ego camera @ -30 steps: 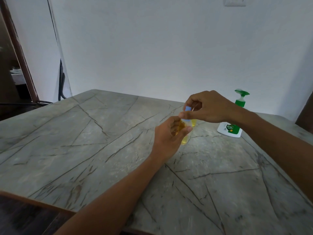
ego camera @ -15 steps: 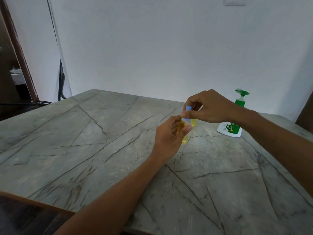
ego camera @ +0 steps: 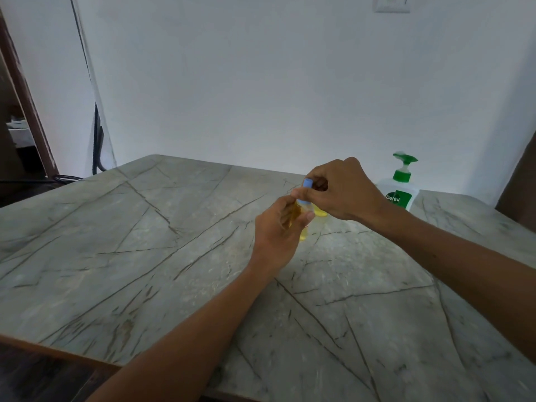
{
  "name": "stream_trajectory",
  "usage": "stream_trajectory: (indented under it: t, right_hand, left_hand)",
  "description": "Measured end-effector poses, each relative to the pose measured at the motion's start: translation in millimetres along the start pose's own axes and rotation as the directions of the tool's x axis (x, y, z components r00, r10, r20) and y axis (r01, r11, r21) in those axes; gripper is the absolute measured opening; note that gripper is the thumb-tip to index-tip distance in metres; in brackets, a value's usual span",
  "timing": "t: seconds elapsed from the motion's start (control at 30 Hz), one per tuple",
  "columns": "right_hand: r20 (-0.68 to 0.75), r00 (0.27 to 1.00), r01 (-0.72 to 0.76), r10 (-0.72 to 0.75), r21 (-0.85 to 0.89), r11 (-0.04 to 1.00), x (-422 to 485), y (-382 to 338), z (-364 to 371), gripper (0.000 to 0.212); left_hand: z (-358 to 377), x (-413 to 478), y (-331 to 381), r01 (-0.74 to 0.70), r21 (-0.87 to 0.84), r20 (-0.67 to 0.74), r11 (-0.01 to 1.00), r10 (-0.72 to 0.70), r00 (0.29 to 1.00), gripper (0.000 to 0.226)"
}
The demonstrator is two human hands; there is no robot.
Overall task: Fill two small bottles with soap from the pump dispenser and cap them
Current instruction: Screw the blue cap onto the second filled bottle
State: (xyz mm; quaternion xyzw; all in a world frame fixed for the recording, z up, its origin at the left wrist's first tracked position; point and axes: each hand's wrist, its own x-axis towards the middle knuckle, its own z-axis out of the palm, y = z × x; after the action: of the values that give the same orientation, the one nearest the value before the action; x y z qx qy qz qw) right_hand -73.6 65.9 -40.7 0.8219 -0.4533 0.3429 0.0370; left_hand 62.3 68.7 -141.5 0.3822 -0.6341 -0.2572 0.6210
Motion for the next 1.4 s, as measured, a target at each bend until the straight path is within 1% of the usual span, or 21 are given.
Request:
stream_trajectory:
  t: [0.07,0.17,0.3,0.4,0.5,0.6,0.67,0.77,0.83,0.93,1.1,1.17,1.3,1.4]
  right_hand:
    - [0.012,0.999,-0.042,0.042,0.002,0.999,2,2,0,0.029]
    - [0.051,0.994,-0.091,0.092,-0.017,0.996,3,4,0,0.027]
    - [0.05,0.992,-0.112,0.114,-0.052,0.992,1,2,2,0.027]
    - [0.032,0.991,-0.132,0.133,-0.042,0.99,-2,1,-1,0.032]
    - [0.038,0.982,-0.183,0.183,0.007,0.983,-9,4,-9,0.038]
    - [-0.03,0.963,-0.263,0.266,0.077,0.962,-30,12,-22,0.039]
    - [-0.026,0.948,-0.312,0.317,0.117,0.943,-52,20,-27,0.04]
    - [0.066,0.946,-0.323,0.316,0.134,0.937,-87,29,-26,0.036]
    - [0.098,0.946,-0.321,0.31,0.143,0.936,-105,32,-25,0.03]
    - [0.112,0.949,-0.31,0.295,0.159,0.937,-124,40,-19,0.026]
    - [0.154,0.947,-0.309,0.283,0.179,0.934,-140,52,-6,0.028]
    - [0.15,0.945,-0.317,0.292,0.186,0.93,-145,56,-2,0.027]
    - [0.127,0.939,-0.34,0.319,0.201,0.919,-147,63,1,0.025]
    - [0.146,0.937,-0.343,0.319,0.197,0.918,-148,64,2,0.024]
  left_hand:
    - [0,1,-1,0.018,-0.004,0.02,1.0,-0.018,1.0,0.035]
    - [-1,-1,1,0.02,0.055,0.071,0.998,-0.024,0.997,0.023]
    - [0,-4,2,0.022,0.17,0.087,0.985,-0.037,0.996,0.026]
    - [-1,-5,2,0.042,0.194,0.064,0.98,-0.056,0.996,0.028]
    - [-2,-6,5,0.053,0.205,0.081,0.977,-0.071,0.994,0.031]
    - [-3,-6,5,0.09,0.166,0.074,0.982,-0.103,0.992,0.032]
    - [-4,-4,5,0.11,0.149,0.064,0.983,-0.121,0.991,0.033]
    - [-4,6,2,0.126,0.186,0.058,0.974,-0.139,0.989,0.032]
    - [-4,19,-1,0.135,0.218,0.037,0.967,-0.147,0.988,0.027]
    - [-1,41,-7,0.15,0.251,0.003,0.956,-0.156,0.988,0.022]
    - [13,79,-30,0.186,0.3,-0.041,0.935,-0.182,0.982,0.024]
    - [17,92,-43,0.207,0.309,-0.057,0.928,-0.199,0.978,0.025]
    - [18,112,-62,0.214,0.319,-0.083,0.923,-0.197,0.977,0.018]
    - [17,123,-72,0.219,0.321,-0.082,0.921,-0.204,0.976,0.015]
